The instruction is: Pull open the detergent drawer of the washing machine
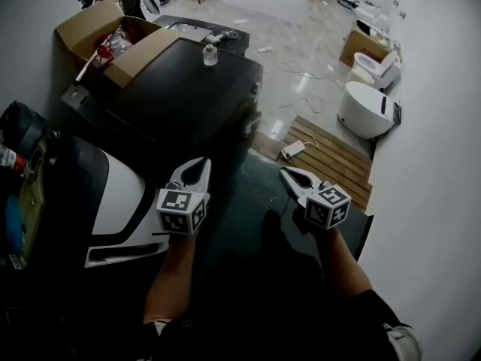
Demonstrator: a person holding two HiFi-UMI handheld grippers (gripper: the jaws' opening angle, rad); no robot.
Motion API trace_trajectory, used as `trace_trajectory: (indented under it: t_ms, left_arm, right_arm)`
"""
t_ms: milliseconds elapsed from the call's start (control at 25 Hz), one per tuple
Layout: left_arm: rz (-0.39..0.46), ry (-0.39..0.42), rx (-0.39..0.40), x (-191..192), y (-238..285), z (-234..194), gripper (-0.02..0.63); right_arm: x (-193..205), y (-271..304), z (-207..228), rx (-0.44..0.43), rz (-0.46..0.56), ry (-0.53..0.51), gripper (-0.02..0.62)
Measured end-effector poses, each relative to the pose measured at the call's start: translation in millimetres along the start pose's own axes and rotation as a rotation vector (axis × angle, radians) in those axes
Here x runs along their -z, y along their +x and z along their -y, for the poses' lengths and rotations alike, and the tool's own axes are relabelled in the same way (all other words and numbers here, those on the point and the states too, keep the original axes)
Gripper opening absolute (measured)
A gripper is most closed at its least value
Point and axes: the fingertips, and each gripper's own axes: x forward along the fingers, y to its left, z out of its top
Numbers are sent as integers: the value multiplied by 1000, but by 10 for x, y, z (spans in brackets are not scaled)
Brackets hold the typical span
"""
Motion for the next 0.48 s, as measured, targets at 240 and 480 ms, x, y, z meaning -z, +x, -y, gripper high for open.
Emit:
trace_trajectory:
  t_ms: [240,480]
  left_arm:
    - [4,-42,-63,-258,578,-82,9]
    - [2,-44,-74,-460,1220,-1,10]
  right_arm:
    - [-397,331,659,-65,-4,-23,3]
    - [-747,471,1345,-77,-3,-22,3]
